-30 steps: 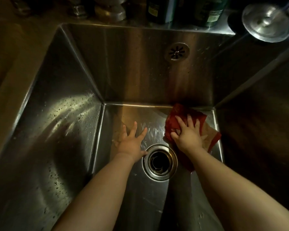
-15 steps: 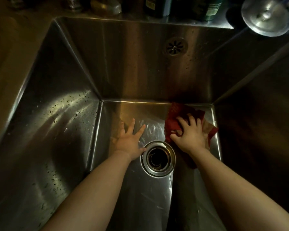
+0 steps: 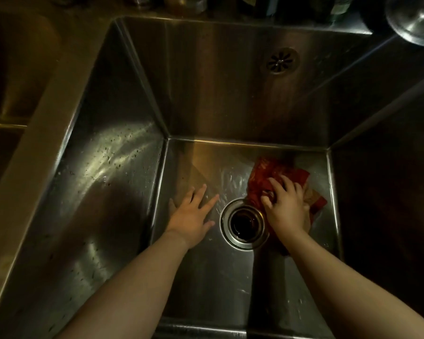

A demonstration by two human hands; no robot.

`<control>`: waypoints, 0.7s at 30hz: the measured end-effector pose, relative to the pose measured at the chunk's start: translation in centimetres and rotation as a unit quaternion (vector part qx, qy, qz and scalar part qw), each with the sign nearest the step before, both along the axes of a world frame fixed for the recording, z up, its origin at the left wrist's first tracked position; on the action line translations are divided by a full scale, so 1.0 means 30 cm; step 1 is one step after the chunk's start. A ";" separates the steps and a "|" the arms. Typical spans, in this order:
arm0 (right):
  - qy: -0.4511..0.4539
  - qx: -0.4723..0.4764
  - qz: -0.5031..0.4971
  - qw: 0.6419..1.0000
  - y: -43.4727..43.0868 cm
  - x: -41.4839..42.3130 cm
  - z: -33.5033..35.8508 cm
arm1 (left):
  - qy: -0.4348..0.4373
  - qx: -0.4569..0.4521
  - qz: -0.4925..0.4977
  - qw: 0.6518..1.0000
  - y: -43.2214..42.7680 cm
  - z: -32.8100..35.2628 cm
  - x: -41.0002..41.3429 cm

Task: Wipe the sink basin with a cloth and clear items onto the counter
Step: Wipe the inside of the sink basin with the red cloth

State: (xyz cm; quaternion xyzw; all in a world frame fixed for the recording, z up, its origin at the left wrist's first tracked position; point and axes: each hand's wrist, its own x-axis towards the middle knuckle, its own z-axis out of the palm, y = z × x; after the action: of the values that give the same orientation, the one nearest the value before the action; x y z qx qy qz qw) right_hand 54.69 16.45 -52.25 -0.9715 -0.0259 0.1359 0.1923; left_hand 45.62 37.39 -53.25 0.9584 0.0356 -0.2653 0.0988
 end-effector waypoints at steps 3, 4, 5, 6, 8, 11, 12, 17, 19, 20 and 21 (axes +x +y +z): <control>-0.011 0.005 -0.014 1.000 0.045 0.004 -0.022 | 0.011 0.003 0.027 1.000 0.039 0.010 0.017; -0.014 0.006 -0.014 1.000 0.061 0.010 -0.031 | 0.013 0.008 0.040 0.999 0.048 0.013 0.021; -0.018 0.005 -0.009 1.000 0.079 0.020 -0.039 | 0.014 0.012 0.048 0.999 0.052 0.015 0.025; -0.022 0.004 0.000 1.000 0.098 0.032 -0.046 | 0.014 0.015 0.054 0.998 0.055 0.018 0.026; -0.026 0.009 0.026 0.999 0.143 0.065 -0.061 | 0.015 0.023 0.075 0.997 0.061 0.020 0.030; -0.016 0.010 0.061 0.998 0.205 0.095 -0.079 | 0.019 0.031 0.088 0.995 0.064 0.019 0.034; -0.014 0.003 0.066 0.998 0.214 0.097 -0.084 | 0.020 0.029 0.086 0.996 0.061 0.018 0.033; -0.010 -0.039 0.109 0.993 0.168 0.087 -0.084 | 0.009 0.027 0.081 0.996 0.045 0.011 0.010; -0.002 -0.038 0.129 0.991 0.158 0.070 -0.077 | 0.011 0.019 0.090 0.996 0.037 0.007 0.004; -0.001 -0.038 0.137 0.990 0.159 0.055 -0.074 | 0.011 0.015 0.095 0.995 0.033 0.006 0.000; -0.002 -0.038 0.144 0.989 0.163 0.039 -0.073 | 0.010 0.012 0.098 0.995 0.031 0.005 -0.006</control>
State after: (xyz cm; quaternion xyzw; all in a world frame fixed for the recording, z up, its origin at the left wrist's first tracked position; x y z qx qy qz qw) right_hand 55.85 21.33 -54.44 -0.9646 -0.1606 0.1608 0.1338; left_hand 45.46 38.31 -53.09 0.9488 0.1334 -0.2632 0.1124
